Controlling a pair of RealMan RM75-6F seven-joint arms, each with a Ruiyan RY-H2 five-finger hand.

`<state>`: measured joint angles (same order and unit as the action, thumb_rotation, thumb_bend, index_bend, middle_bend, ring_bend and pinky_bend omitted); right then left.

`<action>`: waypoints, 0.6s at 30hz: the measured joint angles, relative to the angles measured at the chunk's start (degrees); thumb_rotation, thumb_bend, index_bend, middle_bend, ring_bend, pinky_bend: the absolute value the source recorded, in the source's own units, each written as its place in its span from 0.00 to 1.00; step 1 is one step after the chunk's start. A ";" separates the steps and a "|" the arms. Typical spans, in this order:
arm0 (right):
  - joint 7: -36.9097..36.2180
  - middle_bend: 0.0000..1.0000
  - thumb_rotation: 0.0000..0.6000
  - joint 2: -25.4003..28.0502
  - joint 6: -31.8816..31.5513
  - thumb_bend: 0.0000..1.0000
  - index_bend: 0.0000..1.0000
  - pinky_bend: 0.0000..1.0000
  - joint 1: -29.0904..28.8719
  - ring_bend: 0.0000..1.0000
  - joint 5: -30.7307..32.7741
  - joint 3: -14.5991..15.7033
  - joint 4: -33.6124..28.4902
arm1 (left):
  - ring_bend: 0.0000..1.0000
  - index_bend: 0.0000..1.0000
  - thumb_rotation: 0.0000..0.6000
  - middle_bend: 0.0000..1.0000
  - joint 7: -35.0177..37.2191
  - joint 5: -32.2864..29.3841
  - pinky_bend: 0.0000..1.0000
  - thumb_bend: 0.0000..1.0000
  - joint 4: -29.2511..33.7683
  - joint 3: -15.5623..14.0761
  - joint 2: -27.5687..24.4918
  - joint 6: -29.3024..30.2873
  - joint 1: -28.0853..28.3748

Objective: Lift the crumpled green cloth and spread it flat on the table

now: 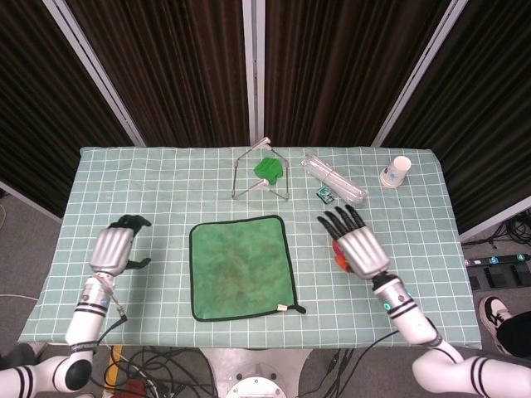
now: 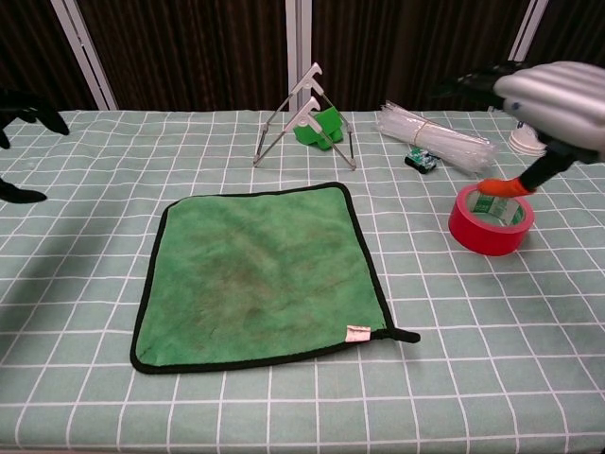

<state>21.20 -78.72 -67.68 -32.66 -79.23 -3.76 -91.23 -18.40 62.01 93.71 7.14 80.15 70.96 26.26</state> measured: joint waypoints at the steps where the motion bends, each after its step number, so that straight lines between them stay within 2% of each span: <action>1: -0.40 0.07 1.00 1.60 -1.02 0.16 0.08 0.00 1.24 0.00 0.37 0.17 -1.01 | 0.17 0.27 1.00 0.25 0.38 -0.03 0.31 0.04 0.02 0.02 -0.23 0.98 -0.72; 8: -8.76 0.03 1.00 12.52 -10.11 0.15 0.03 0.00 11.68 0.00 0.57 3.23 -6.13 | 0.17 0.27 1.00 0.24 3.44 4.14 0.30 0.04 0.53 -1.70 -1.28 10.65 -7.13; 14: -16.14 0.03 1.00 16.45 -17.73 0.16 0.02 0.00 19.63 0.00 -1.25 5.78 -7.34 | 0.17 0.27 1.00 0.23 5.84 10.21 0.30 0.04 1.91 -4.45 -2.08 18.80 -13.56; 18: -19.41 0.03 1.00 17.23 -21.20 0.15 0.03 0.00 23.52 0.00 -2.21 6.63 -7.32 | 0.17 0.27 1.00 0.23 6.85 13.68 0.29 0.04 2.29 -6.25 -3.12 21.67 -16.31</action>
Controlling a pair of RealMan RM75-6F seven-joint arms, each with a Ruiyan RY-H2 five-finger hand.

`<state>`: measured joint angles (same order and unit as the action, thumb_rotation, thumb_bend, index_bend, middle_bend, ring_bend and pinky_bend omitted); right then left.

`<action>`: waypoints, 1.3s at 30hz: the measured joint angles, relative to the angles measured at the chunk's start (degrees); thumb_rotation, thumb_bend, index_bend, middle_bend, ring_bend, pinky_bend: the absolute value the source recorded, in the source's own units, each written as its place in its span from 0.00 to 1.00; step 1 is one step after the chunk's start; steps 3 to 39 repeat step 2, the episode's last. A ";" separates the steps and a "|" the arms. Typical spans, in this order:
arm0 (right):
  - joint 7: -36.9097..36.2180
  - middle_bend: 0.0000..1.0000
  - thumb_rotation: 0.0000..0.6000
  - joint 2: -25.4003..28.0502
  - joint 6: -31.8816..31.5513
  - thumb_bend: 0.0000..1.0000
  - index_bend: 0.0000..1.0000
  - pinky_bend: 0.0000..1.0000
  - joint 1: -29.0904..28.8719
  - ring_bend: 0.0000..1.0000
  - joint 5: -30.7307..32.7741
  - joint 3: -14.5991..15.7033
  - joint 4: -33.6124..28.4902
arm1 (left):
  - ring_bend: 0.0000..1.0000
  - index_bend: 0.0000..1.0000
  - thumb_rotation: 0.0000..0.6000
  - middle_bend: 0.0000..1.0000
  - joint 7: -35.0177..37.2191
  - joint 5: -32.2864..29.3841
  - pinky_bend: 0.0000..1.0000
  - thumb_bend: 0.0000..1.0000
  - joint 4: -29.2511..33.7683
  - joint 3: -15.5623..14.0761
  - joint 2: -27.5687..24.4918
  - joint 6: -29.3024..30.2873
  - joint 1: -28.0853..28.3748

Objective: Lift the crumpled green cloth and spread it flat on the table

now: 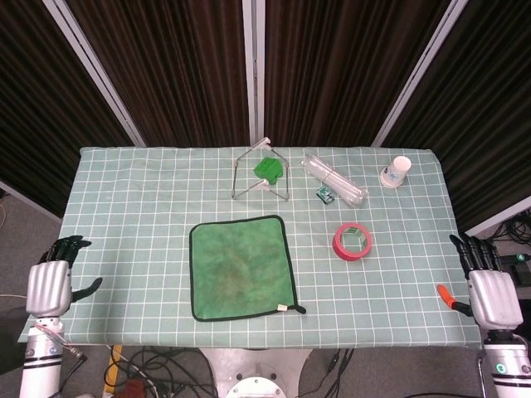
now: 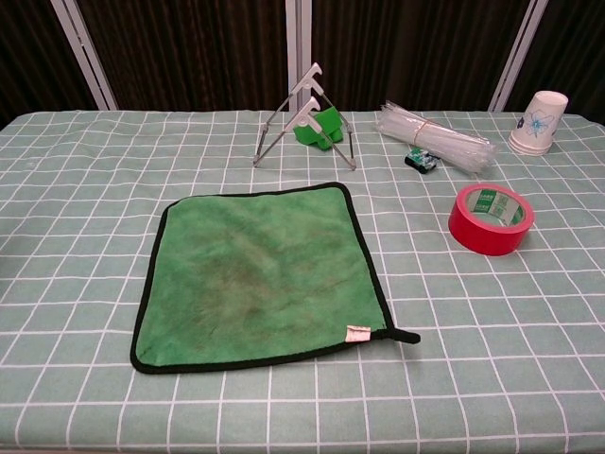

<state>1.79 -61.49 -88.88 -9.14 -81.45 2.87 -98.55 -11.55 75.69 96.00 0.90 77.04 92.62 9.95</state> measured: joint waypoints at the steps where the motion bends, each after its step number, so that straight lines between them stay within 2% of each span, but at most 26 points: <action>1: -0.59 0.03 1.00 0.11 -0.44 0.15 0.03 0.00 0.65 0.00 -0.18 0.10 0.09 | 0.17 0.27 1.00 0.23 -0.01 0.58 0.29 0.04 0.11 -0.40 -0.47 0.13 -0.38; 39: -1.20 0.03 1.00 0.23 -0.96 0.15 0.03 0.00 1.44 0.00 -0.46 0.21 0.34 | 0.17 0.27 1.00 0.23 -0.20 0.98 0.29 0.04 0.36 -0.88 -1.17 0.09 -0.69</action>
